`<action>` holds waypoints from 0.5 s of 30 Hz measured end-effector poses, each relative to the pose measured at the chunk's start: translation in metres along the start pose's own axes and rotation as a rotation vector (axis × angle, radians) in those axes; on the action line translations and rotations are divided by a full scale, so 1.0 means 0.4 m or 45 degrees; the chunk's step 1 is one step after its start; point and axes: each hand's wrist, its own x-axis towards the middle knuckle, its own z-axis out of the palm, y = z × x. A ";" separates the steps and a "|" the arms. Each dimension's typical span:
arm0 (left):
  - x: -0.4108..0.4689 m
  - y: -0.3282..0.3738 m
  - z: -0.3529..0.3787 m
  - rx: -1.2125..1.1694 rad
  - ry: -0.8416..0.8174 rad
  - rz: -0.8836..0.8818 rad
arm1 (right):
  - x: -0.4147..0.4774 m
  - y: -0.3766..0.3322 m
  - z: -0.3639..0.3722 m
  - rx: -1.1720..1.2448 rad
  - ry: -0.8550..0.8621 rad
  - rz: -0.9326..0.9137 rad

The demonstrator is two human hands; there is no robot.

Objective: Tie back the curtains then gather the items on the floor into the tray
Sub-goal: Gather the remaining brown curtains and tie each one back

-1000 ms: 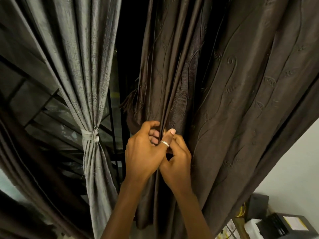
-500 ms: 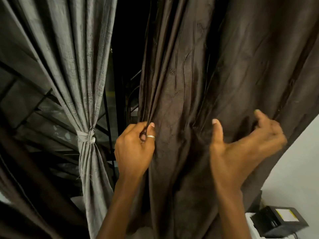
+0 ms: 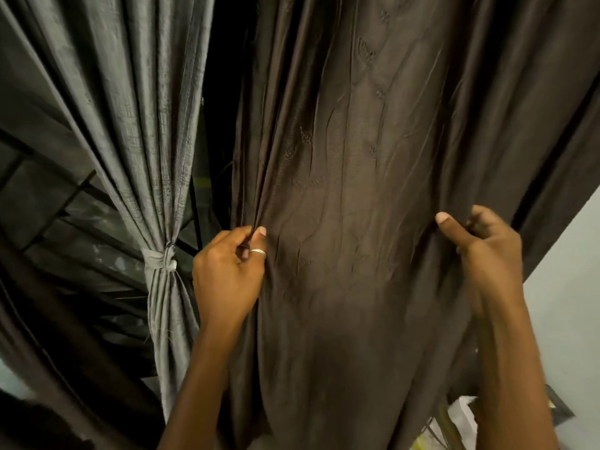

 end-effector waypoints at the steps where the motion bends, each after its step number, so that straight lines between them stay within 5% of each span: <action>1: 0.009 -0.004 -0.001 -0.005 -0.009 -0.004 | 0.011 -0.008 0.005 0.025 -0.070 0.051; 4: 0.049 -0.024 0.012 0.053 -0.044 -0.008 | 0.069 -0.013 0.028 -0.182 -0.059 0.110; 7: 0.065 -0.024 0.039 0.147 -0.080 -0.002 | 0.091 0.005 0.068 -0.690 0.358 -0.116; 9: 0.037 -0.007 0.051 0.153 -0.061 -0.004 | 0.008 0.013 0.125 -0.762 0.589 -0.368; 15: -0.062 0.045 0.070 -0.034 -0.130 0.116 | -0.228 0.080 0.301 -0.454 0.255 -0.706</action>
